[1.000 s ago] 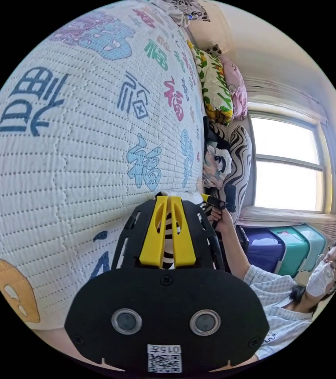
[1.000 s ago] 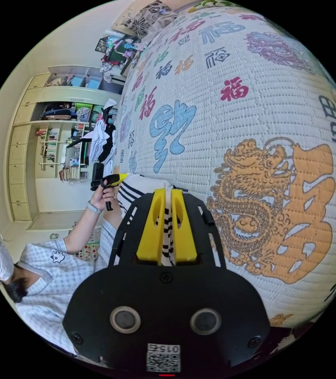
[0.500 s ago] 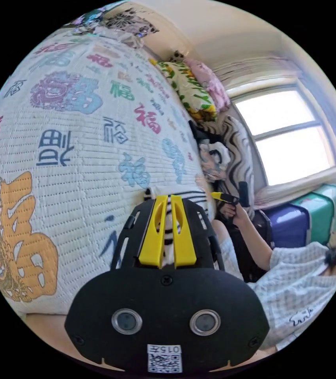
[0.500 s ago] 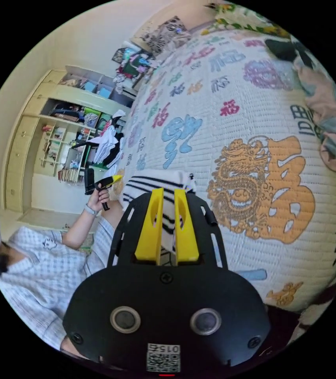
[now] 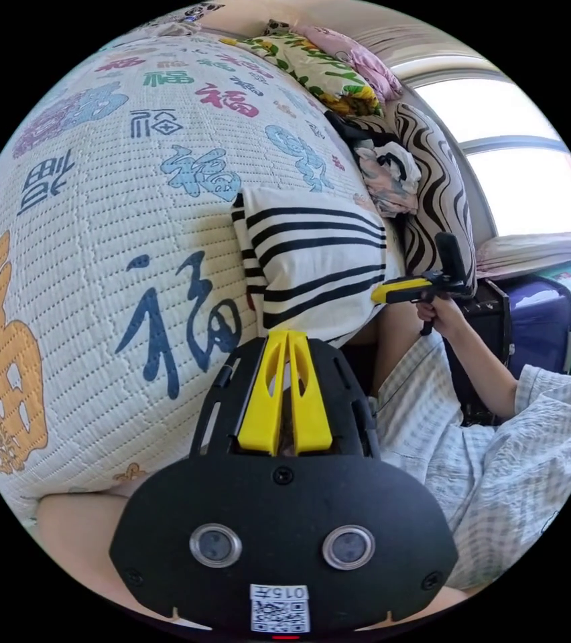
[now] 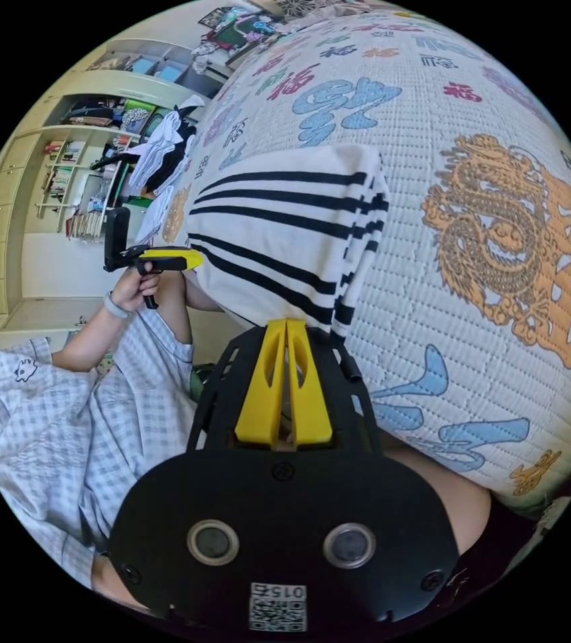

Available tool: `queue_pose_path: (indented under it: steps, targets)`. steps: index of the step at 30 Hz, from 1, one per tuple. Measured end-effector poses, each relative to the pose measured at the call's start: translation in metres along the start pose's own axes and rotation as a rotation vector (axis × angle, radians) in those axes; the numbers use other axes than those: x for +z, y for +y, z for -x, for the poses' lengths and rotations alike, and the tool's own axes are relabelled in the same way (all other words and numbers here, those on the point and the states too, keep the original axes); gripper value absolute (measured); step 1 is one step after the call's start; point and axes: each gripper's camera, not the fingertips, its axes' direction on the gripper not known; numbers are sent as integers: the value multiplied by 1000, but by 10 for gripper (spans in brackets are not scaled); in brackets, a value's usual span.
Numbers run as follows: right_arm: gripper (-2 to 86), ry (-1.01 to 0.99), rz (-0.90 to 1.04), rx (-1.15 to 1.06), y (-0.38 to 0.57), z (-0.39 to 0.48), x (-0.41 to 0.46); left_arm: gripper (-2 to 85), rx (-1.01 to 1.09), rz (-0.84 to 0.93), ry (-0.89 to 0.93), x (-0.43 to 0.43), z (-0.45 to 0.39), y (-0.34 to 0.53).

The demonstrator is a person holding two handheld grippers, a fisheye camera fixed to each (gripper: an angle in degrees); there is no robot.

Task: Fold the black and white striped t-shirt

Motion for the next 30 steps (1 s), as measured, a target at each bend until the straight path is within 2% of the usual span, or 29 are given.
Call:
queue_pose_path:
  steps: [2, 4, 6, 10, 14, 20, 27, 30]
  targets:
    - [2, -37, -15, -17, -5, 0, 0, 0, 1, 0, 37, -8, 2, 0]
    - [24, -168, -133, -72, -3, -5, -14, 14, -4, -55, 154, -23, 12, 5]
    - [51, -276, -227, -59, -1, -20, -27, 72, -43, -174, 255, -51, 32, 15]
    - [131, -338, -333, 43, -12, -57, -35, 116, -88, -206, 208, -76, 59, 18]
    - [135, -388, -229, 71, -47, -73, -11, 139, -119, -159, 356, -65, 83, 5]
    - [98, -502, -171, 10, -100, -67, 27, 134, -37, -104, 406, -42, 64, -20]
    - [40, -442, -126, 22, -157, -27, 52, 81, -7, -57, 442, -59, 62, -18]
    - [30, -384, -98, -64, -205, 25, 49, 76, 4, -151, 427, -109, 65, 0]
